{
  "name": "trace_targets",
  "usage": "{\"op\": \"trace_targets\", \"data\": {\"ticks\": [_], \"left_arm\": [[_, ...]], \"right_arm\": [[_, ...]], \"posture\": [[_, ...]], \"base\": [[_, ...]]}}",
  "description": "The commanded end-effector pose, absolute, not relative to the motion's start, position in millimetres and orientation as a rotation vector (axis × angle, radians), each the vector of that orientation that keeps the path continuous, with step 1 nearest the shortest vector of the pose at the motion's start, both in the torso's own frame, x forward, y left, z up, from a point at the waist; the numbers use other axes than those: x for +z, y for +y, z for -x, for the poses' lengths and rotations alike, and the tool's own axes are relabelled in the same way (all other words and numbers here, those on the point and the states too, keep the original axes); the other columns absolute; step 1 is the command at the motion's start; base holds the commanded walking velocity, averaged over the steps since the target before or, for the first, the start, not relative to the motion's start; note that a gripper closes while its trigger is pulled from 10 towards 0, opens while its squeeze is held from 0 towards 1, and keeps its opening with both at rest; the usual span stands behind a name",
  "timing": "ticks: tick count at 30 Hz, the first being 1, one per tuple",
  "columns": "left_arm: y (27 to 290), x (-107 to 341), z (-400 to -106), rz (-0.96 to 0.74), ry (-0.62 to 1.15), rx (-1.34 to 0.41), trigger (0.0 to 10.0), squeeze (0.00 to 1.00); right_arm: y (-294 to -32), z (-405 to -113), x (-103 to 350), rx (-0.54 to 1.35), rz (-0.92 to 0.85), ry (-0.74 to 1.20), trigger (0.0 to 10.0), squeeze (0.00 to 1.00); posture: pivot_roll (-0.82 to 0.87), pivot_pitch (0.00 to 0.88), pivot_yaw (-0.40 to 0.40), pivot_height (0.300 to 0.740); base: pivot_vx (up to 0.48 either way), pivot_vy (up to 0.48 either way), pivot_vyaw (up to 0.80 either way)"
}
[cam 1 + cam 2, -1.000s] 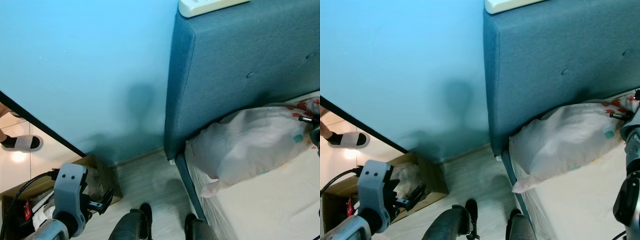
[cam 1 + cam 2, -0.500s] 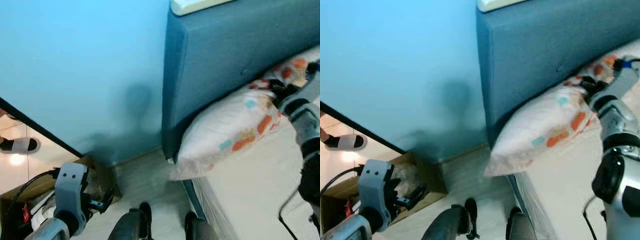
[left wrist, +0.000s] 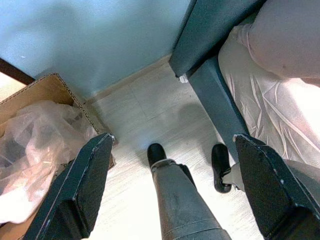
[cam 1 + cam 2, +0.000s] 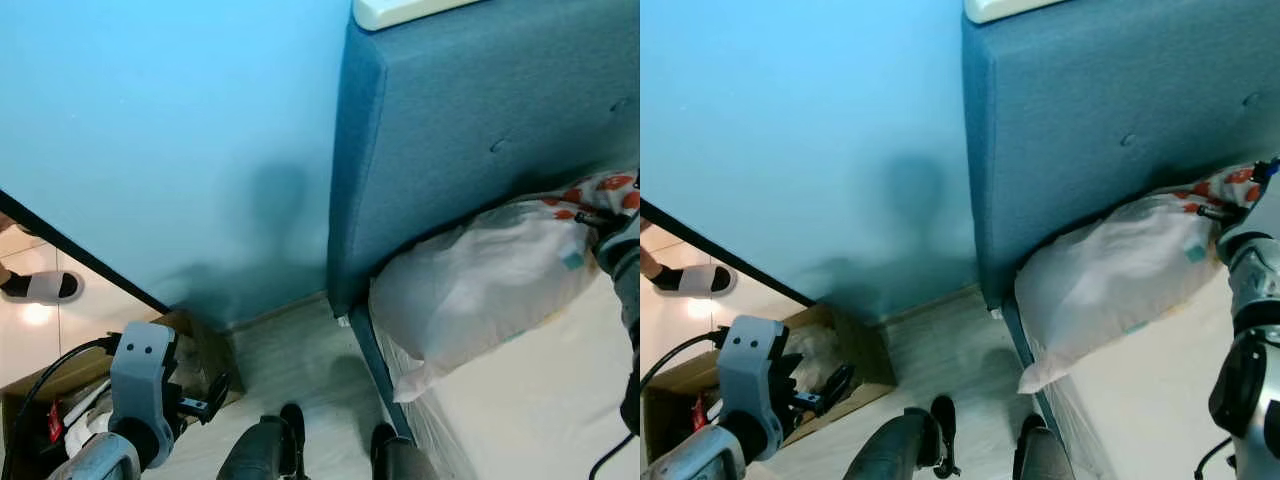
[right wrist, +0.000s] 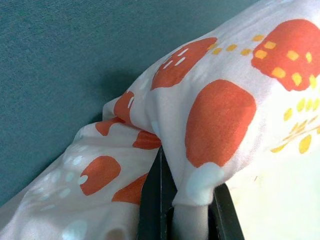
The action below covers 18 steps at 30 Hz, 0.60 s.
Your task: Clean up the room
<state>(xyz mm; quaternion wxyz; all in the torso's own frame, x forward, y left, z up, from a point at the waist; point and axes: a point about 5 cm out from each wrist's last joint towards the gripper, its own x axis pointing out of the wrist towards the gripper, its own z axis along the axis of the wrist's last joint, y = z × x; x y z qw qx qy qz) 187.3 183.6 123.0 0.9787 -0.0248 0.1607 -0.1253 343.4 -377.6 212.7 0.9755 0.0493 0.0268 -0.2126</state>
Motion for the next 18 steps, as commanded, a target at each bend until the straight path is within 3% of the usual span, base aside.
{"op": "trace_targets", "data": {"ticks": [1, 18], "left_arm": [[188, 117, -182, 0.043, 0.365, -0.238, 10.0, 0.0], [179, 116, -196, 0.088, 0.333, -0.237, 10.0, 0.0]], "right_arm": [[-382, -339, 207, -0.44, -0.109, 0.072, 10.0, 0.0], [-411, -304, 168, -0.707, 0.044, 0.32, 10.0, 0.0]], "posture": [[0.17, 0.39, 0.084, 0.74], [0.14, 0.36, 0.071, 0.74]], "base": [[0.0, 0.0, 0.0], [0.0, 0.0, 0.0]]}}
